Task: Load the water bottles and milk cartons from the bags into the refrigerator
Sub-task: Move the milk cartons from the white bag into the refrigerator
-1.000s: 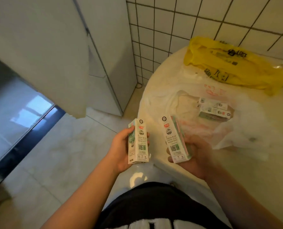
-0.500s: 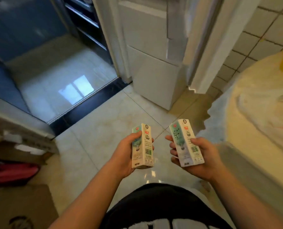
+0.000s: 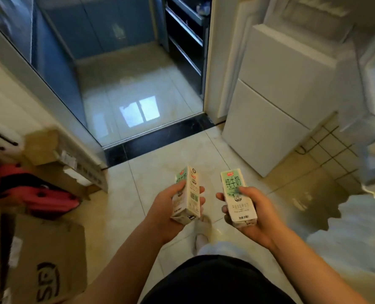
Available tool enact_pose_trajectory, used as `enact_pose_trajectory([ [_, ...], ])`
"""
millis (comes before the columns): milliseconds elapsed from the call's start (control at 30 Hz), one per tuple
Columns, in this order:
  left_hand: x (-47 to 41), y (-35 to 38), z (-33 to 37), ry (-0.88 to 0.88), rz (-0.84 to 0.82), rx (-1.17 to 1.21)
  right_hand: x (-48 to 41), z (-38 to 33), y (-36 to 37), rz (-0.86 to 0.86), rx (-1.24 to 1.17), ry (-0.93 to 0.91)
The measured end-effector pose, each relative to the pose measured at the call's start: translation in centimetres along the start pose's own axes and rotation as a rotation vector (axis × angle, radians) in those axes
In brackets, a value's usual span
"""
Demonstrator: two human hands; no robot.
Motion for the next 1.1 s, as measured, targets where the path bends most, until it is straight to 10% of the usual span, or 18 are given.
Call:
enact_pose_trajectory([
  [533, -16.7, 9.4, 18.7, 0.006, 0.190, -0.144, -19.1, -19.0, 7.2, 0.281, 0.188, -0.102],
  [1100, -37.5, 26.4, 34.5, 0.194, -0.285, -0.672, -29.7, -38.1, 10.1, 0.490, 0.080, -0.710],
])
Point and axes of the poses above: each hand's wrist, its own x-axis away from the middle knuckle, its own y-axis out of the palm, z = x × y, the point moved 2 cm from there along -x, towards the middle knuckle, and after that the axes turned 1 degree about -y, right-handed, at the moved point
